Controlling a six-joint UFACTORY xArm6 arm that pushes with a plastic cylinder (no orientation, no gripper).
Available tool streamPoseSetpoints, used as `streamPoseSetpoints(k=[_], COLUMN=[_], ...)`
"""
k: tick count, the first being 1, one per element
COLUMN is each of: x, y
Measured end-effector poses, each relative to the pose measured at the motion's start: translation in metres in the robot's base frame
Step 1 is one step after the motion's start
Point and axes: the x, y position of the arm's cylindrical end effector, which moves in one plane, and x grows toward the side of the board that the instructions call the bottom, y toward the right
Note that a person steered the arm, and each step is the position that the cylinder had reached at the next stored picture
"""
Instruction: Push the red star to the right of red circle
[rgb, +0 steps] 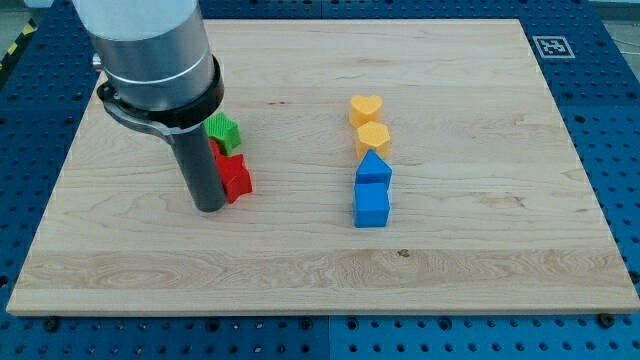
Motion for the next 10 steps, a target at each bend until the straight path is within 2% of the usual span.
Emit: streamPoseSetpoints(k=[1,3,7,10], x=[0.017,0.018,-0.033,-0.038], y=[0.001,0.048,0.045,0.043])
